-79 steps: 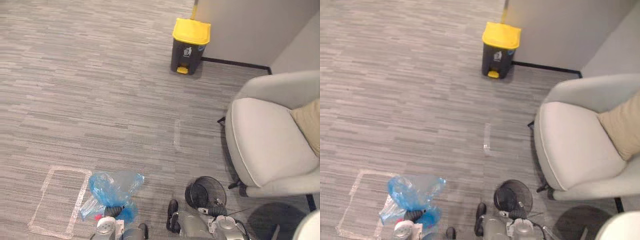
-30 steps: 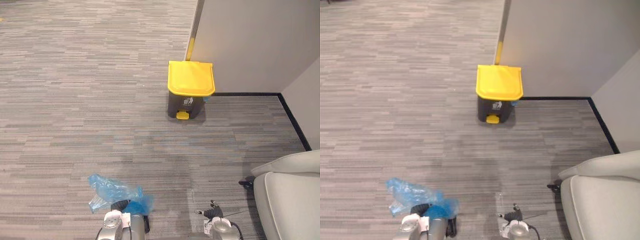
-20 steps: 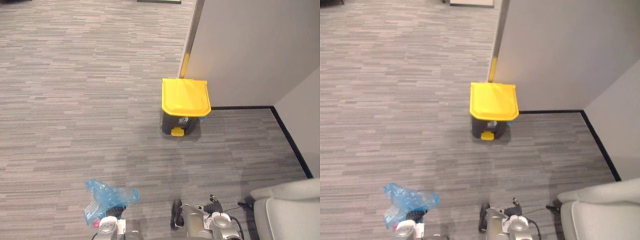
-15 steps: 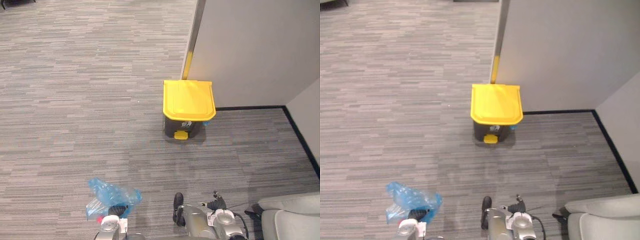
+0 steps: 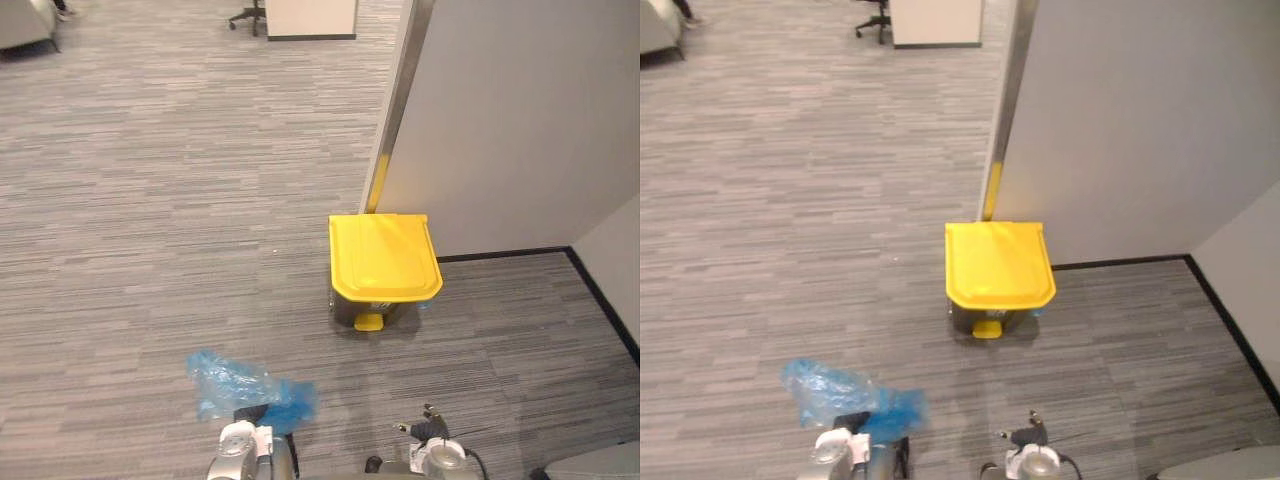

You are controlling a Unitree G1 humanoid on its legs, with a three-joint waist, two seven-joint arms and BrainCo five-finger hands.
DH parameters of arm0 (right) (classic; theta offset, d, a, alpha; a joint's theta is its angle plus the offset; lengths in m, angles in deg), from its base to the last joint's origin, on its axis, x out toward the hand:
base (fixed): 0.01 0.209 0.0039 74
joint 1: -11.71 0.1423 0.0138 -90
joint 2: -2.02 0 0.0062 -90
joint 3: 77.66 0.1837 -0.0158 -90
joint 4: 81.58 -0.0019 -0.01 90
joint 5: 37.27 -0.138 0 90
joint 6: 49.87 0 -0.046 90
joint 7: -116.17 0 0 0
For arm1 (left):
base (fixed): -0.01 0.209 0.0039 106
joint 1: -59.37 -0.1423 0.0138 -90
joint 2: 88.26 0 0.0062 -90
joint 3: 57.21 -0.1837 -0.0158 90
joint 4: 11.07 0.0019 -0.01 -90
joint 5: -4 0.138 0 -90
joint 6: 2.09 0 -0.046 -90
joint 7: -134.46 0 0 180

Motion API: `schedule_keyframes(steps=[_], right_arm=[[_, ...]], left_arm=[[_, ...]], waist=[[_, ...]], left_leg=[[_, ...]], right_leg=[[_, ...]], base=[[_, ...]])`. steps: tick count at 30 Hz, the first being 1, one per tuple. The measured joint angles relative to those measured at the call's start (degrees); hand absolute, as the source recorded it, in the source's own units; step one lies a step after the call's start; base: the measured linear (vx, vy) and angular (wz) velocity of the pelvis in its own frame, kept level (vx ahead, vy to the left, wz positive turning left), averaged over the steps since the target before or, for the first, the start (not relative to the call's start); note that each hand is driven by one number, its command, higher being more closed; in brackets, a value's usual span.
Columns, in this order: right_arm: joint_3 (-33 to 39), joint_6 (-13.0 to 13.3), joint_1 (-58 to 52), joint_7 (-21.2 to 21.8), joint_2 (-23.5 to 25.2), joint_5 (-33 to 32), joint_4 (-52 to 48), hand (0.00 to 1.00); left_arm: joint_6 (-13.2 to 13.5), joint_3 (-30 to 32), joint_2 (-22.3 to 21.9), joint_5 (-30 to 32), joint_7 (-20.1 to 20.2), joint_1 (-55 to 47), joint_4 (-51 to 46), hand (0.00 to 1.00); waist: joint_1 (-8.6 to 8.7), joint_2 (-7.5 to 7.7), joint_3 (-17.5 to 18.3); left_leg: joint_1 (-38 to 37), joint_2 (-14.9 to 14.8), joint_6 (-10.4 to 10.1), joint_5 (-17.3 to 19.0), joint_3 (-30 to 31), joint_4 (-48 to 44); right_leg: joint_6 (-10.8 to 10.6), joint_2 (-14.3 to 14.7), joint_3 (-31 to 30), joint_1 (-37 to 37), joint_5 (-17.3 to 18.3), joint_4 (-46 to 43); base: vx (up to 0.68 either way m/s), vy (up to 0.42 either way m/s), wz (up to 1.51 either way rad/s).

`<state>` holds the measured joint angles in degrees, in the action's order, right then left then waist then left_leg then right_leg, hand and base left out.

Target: Gather rubbish on tea table into small bin, then transfer packed bag to large trash can.

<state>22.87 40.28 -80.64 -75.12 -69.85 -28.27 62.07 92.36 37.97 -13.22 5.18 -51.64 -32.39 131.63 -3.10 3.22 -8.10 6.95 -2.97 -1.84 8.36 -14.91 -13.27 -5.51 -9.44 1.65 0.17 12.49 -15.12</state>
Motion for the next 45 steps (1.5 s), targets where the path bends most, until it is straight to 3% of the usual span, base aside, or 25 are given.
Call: schedule_keyframes(steps=[4,6,8,9,10,11,13,15,17,18,20,23,24,25,28,31,40,42,44,45], right_arm=[[-0.15,0.23,1.07,0.12,0.05,0.08,0.39,0.0],[-0.45,0.21,2.47,0.16,-0.13,0.09,2.4,0.0],[-1.31,0.3,3.74,0.19,-0.5,0.1,2.42,0.0],[-1.82,0.31,3.99,0.19,-0.69,0.1,2.41,0.0],[-1.97,0.29,3.59,0.15,-0.68,0.23,2.44,0.0],[-2.06,0.34,3.09,0.14,-1.81,0.45,3.02,0.0],[-2.08,0.14,3.19,0.14,-3.81,0.6,3.89,0.0],[-1.3,0.13,3.35,0.14,-5.03,0.57,3.89,0.0],[-0.56,0.08,2.59,0.12,-4.9,0.43,3.88,0.0],[-0.46,0.11,2.23,0.06,-4.51,-0.12,3.64,0.0],[-0.52,0.14,2.09,0.05,-4.29,-0.12,3.55,0.0],[0.13,0.15,2.21,-0.01,-4.32,-0.14,3.34,0.0],[0.38,0.18,2.16,-0.02,-4.61,-0.14,3.34,0.0],[0.62,0.07,2.0,-0.04,-4.52,-0.19,3.62,0.0],[0.45,0.2,1.17,0.1,-3.09,-0.15,3.6,0.0],[0.43,0.08,1.22,0.1,-3.13,-0.09,3.63,0.0],[-0.03,-0.03,3.11,0.08,-3.4,0.05,4.81,0.0],[-0.18,-0.04,3.97,0.1,-3.52,0.06,5.05,0.0],[-0.13,-0.05,4.05,0.11,-4.03,0.05,5.13,0.0],[-0.12,-0.05,4.03,0.1,-4.1,0.04,5.21,0.0]], left_arm=[[-0.21,-1.85,2.64,0.0,-0.3,-1.13,0.91,1.0],[-0.21,-1.93,3.91,-0.08,-0.42,-0.89,0.94,1.0],[-0.22,-1.88,4.29,-0.13,-0.53,-0.91,1.03,1.0],[-0.21,-1.96,4.51,-0.13,-0.52,-1.15,1.09,1.0],[-0.22,-2.4,5.21,-0.13,-0.38,-1.65,1.31,1.0],[-0.36,-2.16,5.24,-0.11,-0.38,-1.62,2.56,1.0],[-0.35,-2.19,3.6,-0.1,-0.21,-1.9,3.12,1.0],[-0.24,-2.1,1.94,-0.07,-0.11,-1.24,3.14,1.0],[-0.22,-2.15,1.22,-0.04,0.15,-0.62,3.12,1.0],[-0.18,-1.89,0.59,0.07,0.27,-0.46,2.8,1.0],[-0.02,-1.74,-0.02,0.06,0.38,-0.12,2.25,1.0],[-0.04,-1.76,-0.58,0.08,0.92,0.17,1.65,1.0],[-0.06,-1.87,-0.77,0.09,1.04,0.17,1.64,1.0],[-0.02,-1.85,-0.49,0.18,1.13,0.45,1.69,1.0],[-0.08,-2.6,0.88,0.73,1.1,0.51,2.29,1.0],[-0.24,-2.84,1.2,1.07,0.97,0.05,3.2,1.0],[-0.23,-2.89,4.54,1.05,0.43,-0.85,3.8,1.0],[-0.23,-2.91,4.42,1.0,0.27,-1.38,3.78,1.0],[-0.26,-2.95,3.87,0.89,0.25,-1.58,3.79,1.0],[-0.25,-2.96,3.8,0.89,0.22,-1.46,3.79,1.0]], waist=[[0.53,-0.38,-0.11],[0.95,-0.85,-0.33],[1.07,-2.41,-1.26],[1.11,-2.63,-1.39],[1.16,-1.09,-0.74],[1.44,-0.31,-0.51],[1.2,-3.28,-0.09],[1.47,-4.4,-0.47],[2.03,-3.83,-0.85],[2.04,-3.27,-1.02],[1.72,-3.01,-1.21],[1.58,-3.21,-1.13],[1.58,-4.0,-0.83],[0.91,-3.65,-0.65],[0.97,-2.21,0.56],[1.07,-2.74,0.52],[1.02,-2.47,0.63],[0.85,-2.38,0.55],[0.91,-1.88,-0.34],[0.9,-1.72,-0.68]], left_leg=[[-7.79,1.58,1.89,1.15,-3.23,4.07],[-9.95,0.62,1.93,1.2,-2.27,5.62],[-11.87,-1.83,1.89,1.18,-1.85,6.61],[-12.48,-2.39,1.87,1.17,-1.85,6.61],[-13.27,-0.9,1.32,1.38,-1.67,6.62],[-14.48,-0.05,-0.52,2.68,-0.32,6.59],[-15.03,-2.17,-1.06,2.97,0.96,6.22],[-14.93,-3.31,-1.21,2.9,1.6,5.28],[-13.4,-4.13,-1.45,3.04,2.17,0.3],[-11.17,-5.31,-2.11,3.44,2.14,-7.23],[-8.31,-7.01,-3.23,6.1,1.6,-15.19],[-4.16,-7.34,-2.44,7.37,0.8,-9.87],[-3.66,-7.25,-3.05,2.64,1.56,-2.52],[-4.09,-6.38,-3.71,1.75,1.62,-0.82],[-6.37,-2.61,-2.02,-0.79,-0.12,5.59],[-8.04,-0.55,-1.14,-1.34,-1.33,8.61],[-9.25,0.54,-0.85,-1.19,-1.95,9.11],[-9.11,0.49,-0.09,-0.27,-1.89,8.55],[-9.8,0.55,0.44,2.69,-1.87,6.04],[-10.37,0.56,0.71,3.08,-1.84,6.05]], right_leg=[[-0.98,-2.38,0.88,-8.44,1.25,-22.07],[1.08,-0.79,4.96,-11.16,4.0,-24.11],[3.09,2.62,9.11,-13.85,4.67,-18.6],[3.6,3.77,10.02,-14.55,3.21,-13.46],[4.95,4.6,9.27,-14.02,-4.89,-3.92],[8.65,4.55,8.26,-13.9,-9.03,-2.27],[8.74,6.44,8.46,-12.44,-9.05,-0.76],[8.76,7.81,8.75,-10.64,-9.05,2.4],[8.8,8.1,9.25,-8.03,-9.02,4.51],[8.93,8.12,9.39,-5.42,-9.08,6.45],[9.18,8.05,9.33,-2.83,-9.17,8.29],[8.66,7.17,8.92,-1.89,-9.27,8.78],[7.43,7.5,8.52,-2.17,-9.34,8.82],[5.9,7.45,6.95,-2.11,-9.85,9.65],[3.83,4.71,5.34,-1.95,-11.22,13.0],[2.57,3.45,3.94,-1.65,-12.02,14.7],[2.5,3.37,0.99,-1.48,-12.68,16.13],[2.3,3.44,-0.08,-3.41,-11.57,13.23],[1.02,2.79,-1.41,-7.62,-7.03,1.8],[0.25,2.41,-1.23,-8.36,-6.39,-0.96]], base=[[0.29,0.145,-0.26],[0.35,-0.014,0.12],[0.28,-0.1,0.01],[0.28,-0.121,0.03],[0.31,-0.105,0.13],[0.33,-0.093,0.03],[0.31,-0.091,-0.15],[0.25,-0.105,-0.08],[0.18,-0.073,0.15],[0.14,-0.017,0.14],[0.12,0.042,-0.02],[0.08,0.164,-0.12],[0.05,0.182,-0.2],[0.07,0.165,-0.14],[0.08,0.163,-0.09],[0.06,0.147,-0.19],[0.05,0.028,-0.18],[-0.02,0.016,-0.38],[-0.04,0.043,-0.29],[-0.07,0.044,-0.05]])
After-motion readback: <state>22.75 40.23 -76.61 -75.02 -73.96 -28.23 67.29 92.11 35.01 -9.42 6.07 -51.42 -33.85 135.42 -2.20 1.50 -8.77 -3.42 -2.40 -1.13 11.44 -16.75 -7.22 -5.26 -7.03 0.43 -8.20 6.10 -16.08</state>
